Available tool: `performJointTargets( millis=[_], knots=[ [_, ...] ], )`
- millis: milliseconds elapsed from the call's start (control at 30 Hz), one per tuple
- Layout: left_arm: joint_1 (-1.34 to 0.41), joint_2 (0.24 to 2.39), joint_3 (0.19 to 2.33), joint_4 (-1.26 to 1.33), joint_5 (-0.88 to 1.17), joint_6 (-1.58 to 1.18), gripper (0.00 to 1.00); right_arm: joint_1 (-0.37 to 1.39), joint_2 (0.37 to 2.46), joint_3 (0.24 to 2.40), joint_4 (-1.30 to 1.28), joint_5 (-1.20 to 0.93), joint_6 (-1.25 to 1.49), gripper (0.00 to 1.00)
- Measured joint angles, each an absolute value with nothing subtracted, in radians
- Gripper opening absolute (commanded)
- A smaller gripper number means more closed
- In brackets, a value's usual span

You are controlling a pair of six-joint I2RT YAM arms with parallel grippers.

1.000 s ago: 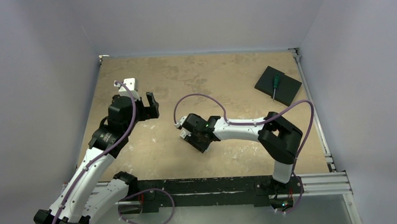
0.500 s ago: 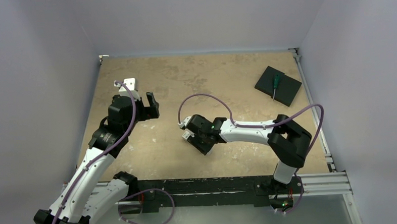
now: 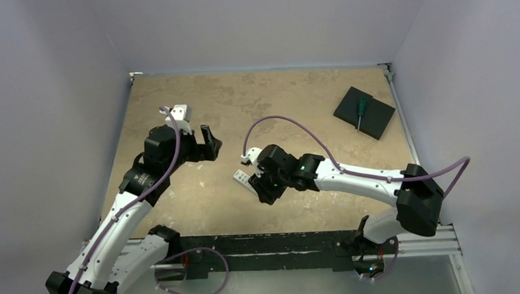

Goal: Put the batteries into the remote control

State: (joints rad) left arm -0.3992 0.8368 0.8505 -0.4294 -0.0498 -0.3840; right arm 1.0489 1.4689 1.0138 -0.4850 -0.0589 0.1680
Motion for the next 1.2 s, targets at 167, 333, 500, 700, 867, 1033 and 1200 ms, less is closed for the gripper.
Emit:
performJointTargets(
  millis=[167,333,500,700,867,1033,1200],
  knots=[
    [-0.399,0.839,0.802,-0.390,0.117,-0.410,0.99,1.035,1.414,1.002,-0.486,-0.125,0.169,0.00],
    [-0.399,0.861,0.762,-0.354,0.275,-0.440,0.99,0.956,1.333,0.966,-0.479,-0.236,0.173,0.00],
    [-0.399,0.866,0.717,-0.297,0.396,-0.485,0.99,0.842,1.238,0.927,-0.464,-0.359,0.179,0.00],
    [-0.399,0.880,0.642,-0.170,0.565,-0.567,0.99,0.817,1.189,0.889,-0.412,-0.484,0.201,0.00],
    [-0.399,0.892,0.599,-0.049,0.669,-0.649,0.99,0.799,1.168,0.846,-0.366,-0.578,0.235,0.00],
    [-0.399,0.887,0.549,0.099,0.740,-0.762,0.99,0.770,1.132,0.804,-0.273,-0.665,0.310,0.00],
    [-0.399,0.878,0.489,0.237,0.785,-0.881,0.99,0.759,1.116,0.769,-0.134,-0.736,0.435,0.00]
  ],
)
